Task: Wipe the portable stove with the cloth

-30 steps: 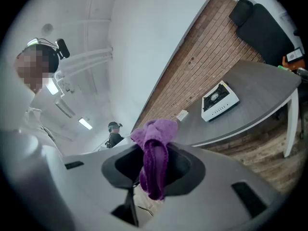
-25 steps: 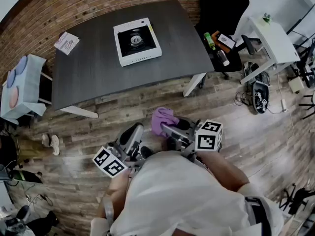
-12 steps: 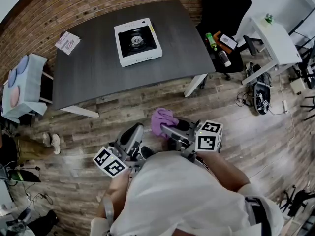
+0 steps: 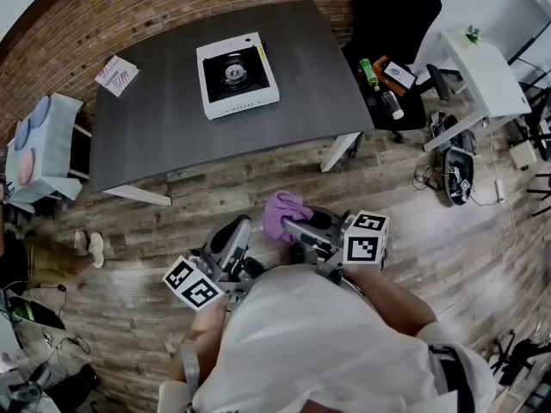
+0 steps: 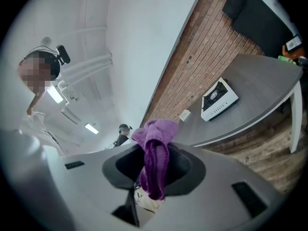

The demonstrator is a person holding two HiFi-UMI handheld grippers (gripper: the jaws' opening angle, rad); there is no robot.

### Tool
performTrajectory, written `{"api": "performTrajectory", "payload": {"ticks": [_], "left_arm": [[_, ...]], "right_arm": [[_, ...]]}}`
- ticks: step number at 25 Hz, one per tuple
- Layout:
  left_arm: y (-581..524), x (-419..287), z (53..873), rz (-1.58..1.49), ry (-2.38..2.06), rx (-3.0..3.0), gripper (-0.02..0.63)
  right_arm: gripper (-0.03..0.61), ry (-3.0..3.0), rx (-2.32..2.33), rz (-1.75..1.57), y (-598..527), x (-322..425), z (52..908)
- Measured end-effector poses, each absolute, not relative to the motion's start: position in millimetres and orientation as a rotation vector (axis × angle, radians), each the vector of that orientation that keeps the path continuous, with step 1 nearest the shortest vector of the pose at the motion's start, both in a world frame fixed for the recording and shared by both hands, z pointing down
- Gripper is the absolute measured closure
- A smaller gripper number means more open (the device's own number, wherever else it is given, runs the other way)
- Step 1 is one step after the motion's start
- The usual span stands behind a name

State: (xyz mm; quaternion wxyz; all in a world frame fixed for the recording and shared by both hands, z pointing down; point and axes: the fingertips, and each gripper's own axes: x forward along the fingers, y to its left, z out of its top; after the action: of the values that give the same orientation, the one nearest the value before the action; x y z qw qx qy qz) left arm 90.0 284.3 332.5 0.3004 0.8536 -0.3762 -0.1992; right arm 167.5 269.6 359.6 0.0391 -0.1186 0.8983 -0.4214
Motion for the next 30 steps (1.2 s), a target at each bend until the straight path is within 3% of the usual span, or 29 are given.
{"api": "performTrajectory", "payload": {"ticks": [14,30], "left_arm": [[259.6,124.5,338.0,-0.556,-1.034,2.22,0.595],[148.0,44.2,346.7,-0.553,-0.945,2.23,0.595]], "right_arm": [[0.47,2.807,-0.351,-1.3,238.4,202.7,366.7],[0.473,2.854,-0.566,-1.316,136.5,130.3,387.7]]}}
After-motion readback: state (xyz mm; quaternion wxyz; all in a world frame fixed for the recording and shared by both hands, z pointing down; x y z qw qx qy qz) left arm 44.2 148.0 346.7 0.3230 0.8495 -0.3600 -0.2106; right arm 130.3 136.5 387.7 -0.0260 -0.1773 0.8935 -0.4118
